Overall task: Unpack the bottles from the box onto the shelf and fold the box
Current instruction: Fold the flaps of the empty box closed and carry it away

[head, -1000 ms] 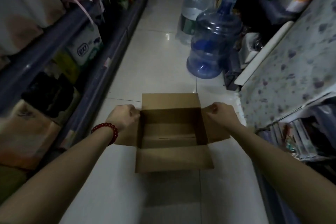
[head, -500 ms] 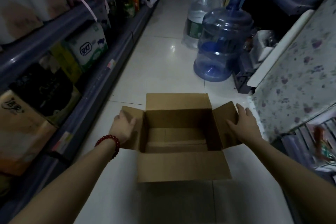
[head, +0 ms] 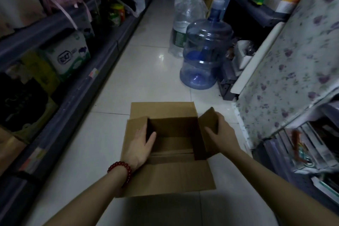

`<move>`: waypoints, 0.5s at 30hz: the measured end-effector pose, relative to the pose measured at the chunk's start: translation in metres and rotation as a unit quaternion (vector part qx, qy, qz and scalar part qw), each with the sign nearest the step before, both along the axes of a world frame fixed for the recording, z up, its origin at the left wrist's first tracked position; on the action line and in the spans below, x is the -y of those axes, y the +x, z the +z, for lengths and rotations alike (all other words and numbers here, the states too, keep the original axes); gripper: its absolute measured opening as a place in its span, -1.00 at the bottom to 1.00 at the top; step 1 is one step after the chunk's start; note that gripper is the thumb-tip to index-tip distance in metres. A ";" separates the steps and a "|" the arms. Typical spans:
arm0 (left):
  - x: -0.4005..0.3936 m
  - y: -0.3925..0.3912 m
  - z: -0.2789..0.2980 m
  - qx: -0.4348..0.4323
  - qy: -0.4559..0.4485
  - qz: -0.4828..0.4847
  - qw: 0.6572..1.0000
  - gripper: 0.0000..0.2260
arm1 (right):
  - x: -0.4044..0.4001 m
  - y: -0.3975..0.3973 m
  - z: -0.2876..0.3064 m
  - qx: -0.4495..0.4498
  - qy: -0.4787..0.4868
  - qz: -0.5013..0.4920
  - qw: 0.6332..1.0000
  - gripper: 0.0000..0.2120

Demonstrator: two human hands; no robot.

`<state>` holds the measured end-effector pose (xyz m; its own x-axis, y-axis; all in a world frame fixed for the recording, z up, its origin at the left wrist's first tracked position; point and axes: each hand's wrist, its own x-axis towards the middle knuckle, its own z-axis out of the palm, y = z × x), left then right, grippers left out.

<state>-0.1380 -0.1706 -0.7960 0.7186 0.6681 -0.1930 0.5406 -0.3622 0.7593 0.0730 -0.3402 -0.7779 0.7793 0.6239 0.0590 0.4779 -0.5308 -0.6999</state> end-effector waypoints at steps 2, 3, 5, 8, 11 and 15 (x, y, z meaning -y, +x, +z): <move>0.003 0.001 -0.005 -0.008 -0.034 0.004 0.999 -0.44 | -0.003 -0.004 0.002 -0.025 0.028 0.031 0.999 -0.44; 0.003 0.002 -0.007 -0.011 -0.048 0.007 0.999 -0.44 | -0.005 -0.006 0.002 -0.041 0.034 0.048 0.997 -0.47; 0.002 0.001 -0.010 -0.022 -0.055 0.009 0.998 -0.44 | -0.012 -0.011 -0.001 -0.074 0.038 0.087 0.993 -0.52; -0.001 -0.001 -0.012 -0.032 -0.047 0.003 0.998 -0.44 | -0.024 -0.019 -0.015 -0.113 0.037 0.136 0.984 -0.59; -0.002 -0.005 -0.012 -0.022 -0.056 -0.007 0.998 -0.47 | -0.031 -0.026 -0.033 -0.121 0.038 0.143 0.982 -0.67; -0.007 -0.008 -0.013 -0.029 -0.053 -0.009 0.998 -0.46 | -0.035 -0.025 -0.050 -0.064 0.015 0.129 0.989 -0.58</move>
<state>-0.1458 -0.1633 -0.8087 0.7162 0.6280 -0.3042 0.5789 -0.2912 0.7616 0.0478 -0.3047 -0.8276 0.5960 0.8030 -0.0082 0.5014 -0.3801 -0.7772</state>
